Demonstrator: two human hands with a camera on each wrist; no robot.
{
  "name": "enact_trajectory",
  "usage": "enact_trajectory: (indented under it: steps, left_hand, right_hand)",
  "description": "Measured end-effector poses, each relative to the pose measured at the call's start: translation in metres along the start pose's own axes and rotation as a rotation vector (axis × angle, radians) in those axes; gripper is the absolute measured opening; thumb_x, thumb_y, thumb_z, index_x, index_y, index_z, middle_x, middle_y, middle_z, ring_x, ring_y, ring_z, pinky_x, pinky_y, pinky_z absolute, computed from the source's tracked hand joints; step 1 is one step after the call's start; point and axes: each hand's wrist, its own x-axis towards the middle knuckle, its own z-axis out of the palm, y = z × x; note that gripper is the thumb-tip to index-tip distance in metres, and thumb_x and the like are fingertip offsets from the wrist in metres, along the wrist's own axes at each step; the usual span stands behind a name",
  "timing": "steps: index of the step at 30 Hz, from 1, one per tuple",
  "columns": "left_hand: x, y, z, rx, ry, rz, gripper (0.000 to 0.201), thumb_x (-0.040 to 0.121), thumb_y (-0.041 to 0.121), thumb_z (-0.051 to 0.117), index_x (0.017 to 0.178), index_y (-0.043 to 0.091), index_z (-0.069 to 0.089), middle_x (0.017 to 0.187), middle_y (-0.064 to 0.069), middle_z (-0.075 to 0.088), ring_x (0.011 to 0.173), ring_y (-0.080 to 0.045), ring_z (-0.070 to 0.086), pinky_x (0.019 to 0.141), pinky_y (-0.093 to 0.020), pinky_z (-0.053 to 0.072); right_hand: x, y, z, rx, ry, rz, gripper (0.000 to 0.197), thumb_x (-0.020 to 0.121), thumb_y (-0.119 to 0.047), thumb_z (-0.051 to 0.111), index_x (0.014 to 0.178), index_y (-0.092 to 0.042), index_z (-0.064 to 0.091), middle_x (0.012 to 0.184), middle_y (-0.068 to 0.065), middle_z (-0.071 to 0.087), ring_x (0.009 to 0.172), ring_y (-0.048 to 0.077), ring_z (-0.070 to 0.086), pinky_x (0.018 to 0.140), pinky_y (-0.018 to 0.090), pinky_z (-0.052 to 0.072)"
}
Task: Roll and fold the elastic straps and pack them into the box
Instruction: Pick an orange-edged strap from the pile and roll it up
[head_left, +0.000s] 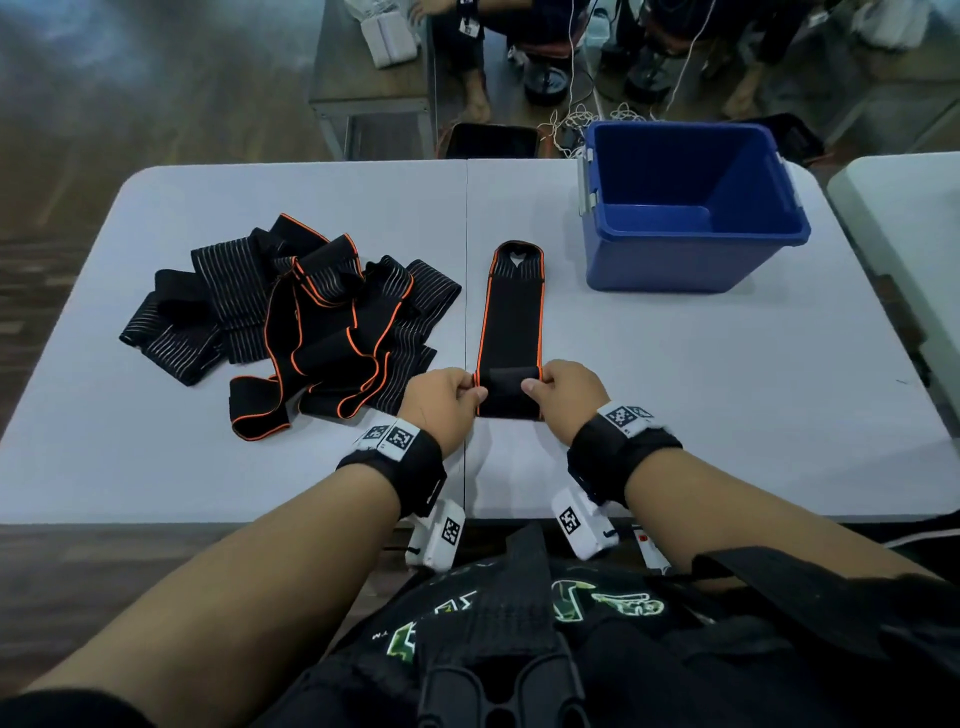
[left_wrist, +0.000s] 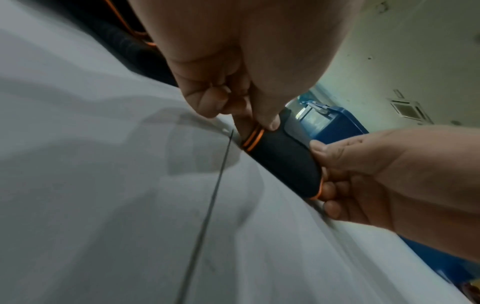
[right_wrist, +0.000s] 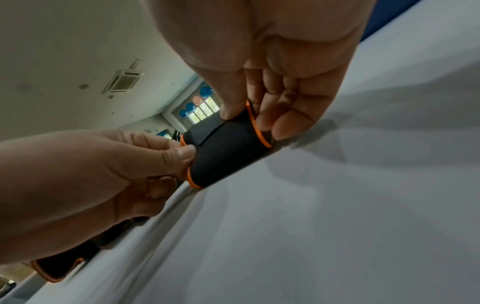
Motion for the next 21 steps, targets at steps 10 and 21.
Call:
enact_trajectory:
  steps: [10,21]
  left_hand:
    - [0.005,0.003,0.000,-0.161,-0.002,-0.085,0.021,0.088,0.023,0.071,0.100,0.021,0.054,0.071,-0.002,0.065,0.066,-0.018,0.063,0.062,-0.030,0.050]
    - [0.006,0.001,0.000,0.187,-0.130,0.166,0.043,0.099,0.014,0.045,0.140,0.017,0.056,0.116,-0.010,0.069,0.108,-0.025,0.064,0.095,-0.036,0.051]
  right_hand:
    - [0.003,-0.002,0.000,0.098,0.067,0.039,0.019,0.090,-0.028,0.065,0.097,-0.020,0.049,0.085,0.006,0.063,0.075,0.025,0.062,0.068,0.034,0.051]
    - [-0.005,0.011,-0.001,-0.285,-0.121,-0.206,0.075,0.081,-0.053,0.069,0.144,-0.023,0.042,0.119,0.006,0.052,0.111,0.024,0.051,0.093,0.041,0.049]
